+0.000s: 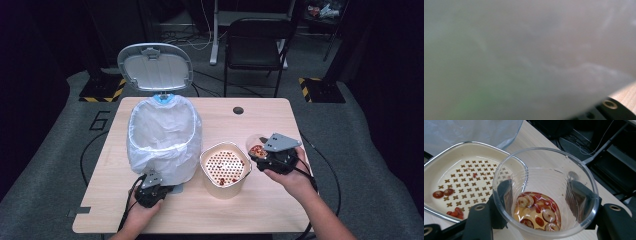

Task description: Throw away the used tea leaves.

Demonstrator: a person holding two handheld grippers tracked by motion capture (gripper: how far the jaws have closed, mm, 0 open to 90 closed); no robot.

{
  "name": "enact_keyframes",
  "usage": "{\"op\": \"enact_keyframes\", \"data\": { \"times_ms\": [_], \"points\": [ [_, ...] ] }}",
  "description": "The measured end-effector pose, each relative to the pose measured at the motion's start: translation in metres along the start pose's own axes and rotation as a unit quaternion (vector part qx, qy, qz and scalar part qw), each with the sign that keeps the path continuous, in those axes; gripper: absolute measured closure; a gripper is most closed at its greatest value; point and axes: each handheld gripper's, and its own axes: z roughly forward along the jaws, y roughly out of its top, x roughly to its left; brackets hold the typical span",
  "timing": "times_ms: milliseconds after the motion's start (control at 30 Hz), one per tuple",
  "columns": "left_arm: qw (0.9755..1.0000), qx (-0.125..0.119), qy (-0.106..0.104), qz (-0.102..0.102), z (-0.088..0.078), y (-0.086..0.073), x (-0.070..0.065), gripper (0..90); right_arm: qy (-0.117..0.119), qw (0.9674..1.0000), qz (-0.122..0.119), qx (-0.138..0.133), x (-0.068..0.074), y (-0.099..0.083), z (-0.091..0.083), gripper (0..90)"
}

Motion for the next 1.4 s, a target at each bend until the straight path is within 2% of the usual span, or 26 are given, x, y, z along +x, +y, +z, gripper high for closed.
{"op": "enact_keyframes", "data": {
  "times_ms": [233,267,300,433,467,500,567,600,733,767,800,833,867,900,933,967,1033,1100,1167,1200,1233,1267,1300,1333,1367,1400],
  "points": [
    [1.0000,0.000,-0.001,0.000,0.000,0.000,0.000,90.0,-0.002,0.9995,-0.032,0.005,0.004,0.009,0.005,38.7],
    [0.9998,0.000,0.000,0.019,0.000,0.001,0.003,90.0,-0.002,0.9993,-0.037,0.006,0.005,0.010,0.005,38.8],
    [1.0000,0.000,0.000,-0.001,0.000,0.000,0.000,90.0,-0.004,0.9992,-0.039,0.006,0.006,0.011,0.006,38.8],
    [1.0000,0.000,-0.001,0.000,0.000,0.000,0.000,90.0,-0.014,0.9979,-0.063,0.008,0.011,0.016,0.007,39.0],
    [0.9996,0.000,0.002,0.029,0.000,0.001,0.004,90.0,-0.013,0.9977,-0.066,0.008,0.012,0.017,0.007,39.0],
    [1.0000,0.000,-0.001,0.000,0.000,0.000,0.000,90.0,-0.012,0.9972,-0.073,0.009,0.012,0.017,0.007,39.1],
    [0.9998,0.000,0.001,0.020,0.000,0.001,0.003,90.0,-0.014,0.9969,-0.077,0.010,0.013,0.019,0.008,39.2],
    [1.0000,0.000,-0.001,0.000,0.000,0.000,0.000,90.0,-0.014,0.9968,-0.078,0.010,0.014,0.019,0.008,39.3],
    [1.0000,0.000,-0.001,0.000,0.000,0.000,0.000,90.0,-0.020,0.9952,-0.095,0.010,0.016,0.022,0.008,39.4],
    [0.9996,0.000,0.002,0.030,0.000,0.001,0.004,90.0,-0.019,0.9952,-0.096,0.010,0.016,0.022,0.007,39.4],
    [1.0000,0.000,-0.001,0.001,0.000,0.000,0.000,90.0,-0.019,0.9954,-0.094,0.010,0.017,0.023,0.008,39.5],
    [0.9996,0.000,0.002,0.028,0.000,0.001,0.004,90.0,-0.019,0.9952,-0.095,0.009,0.018,0.023,0.008,39.5],
    [0.9997,0.000,0.002,0.026,0.000,0.001,0.003,90.0,-0.017,0.9952,-0.095,0.010,0.018,0.023,0.009,39.5],
    [1.0000,0.000,-0.001,0.000,0.000,0.000,0.000,90.0,-0.018,0.9951,-0.097,0.010,0.018,0.023,0.009,39.5],
    [1.0000,0.000,-0.001,0.000,0.000,0.000,0.000,90.0,-0.017,0.9948,-0.100,0.010,0.019,0.024,0.009,39.6],
    [0.9995,0.000,0.002,0.031,0.000,0.001,0.004,90.0,-0.018,0.9948,-0.099,0.009,0.020,0.024,0.010,39.6],
    [1.0000,0.000,-0.001,0.000,0.000,0.000,0.000,90.0,-0.021,0.9942,-0.105,0.008,0.021,0.025,0.010,39.7],
    [1.0000,0.000,-0.001,0.009,0.000,0.000,0.001,90.0,-0.024,0.9934,-0.112,0.006,0.022,0.026,0.009,39.7],
    [1.0000,0.000,-0.001,0.000,0.000,0.000,0.000,90.0,-0.026,0.9930,-0.116,0.004,0.023,0.027,0.009,39.7],
    [0.9996,0.000,0.002,0.028,0.000,0.001,0.004,90.0,-0.027,0.9926,-0.119,0.003,0.024,0.027,0.010,39.7],
    [1.0000,0.000,-0.001,0.000,0.000,0.000,0.000,90.0,-0.031,0.9920,-0.122,0.002,0.025,0.027,0.010,39.8],
    [0.9998,0.000,0.000,0.020,0.000,0.001,0.003,90.0,-0.035,0.9913,-0.127,0.003,0.027,0.027,0.010,39.8],
    [1.0000,0.000,-0.001,0.000,0.000,0.000,0.000,90.0,-0.038,0.9898,-0.137,0.005,0.028,0.027,0.011,39.8],
    [1.0000,0.000,-0.001,0.001,0.000,0.000,0.000,90.0,-0.040,0.9888,-0.144,0.007,0.030,0.027,0.012,39.8],
    [0.9996,0.000,0.002,0.030,0.000,0.001,0.004,90.0,-0.043,0.9877,-0.150,0.008,0.031,0.027,0.012,39.8],
    [1.0000,0.000,-0.001,0.000,0.000,0.000,0.000,90.0,-0.044,0.9869,-0.155,0.009,0.033,0.027,0.013,39.9]
  ]
}}
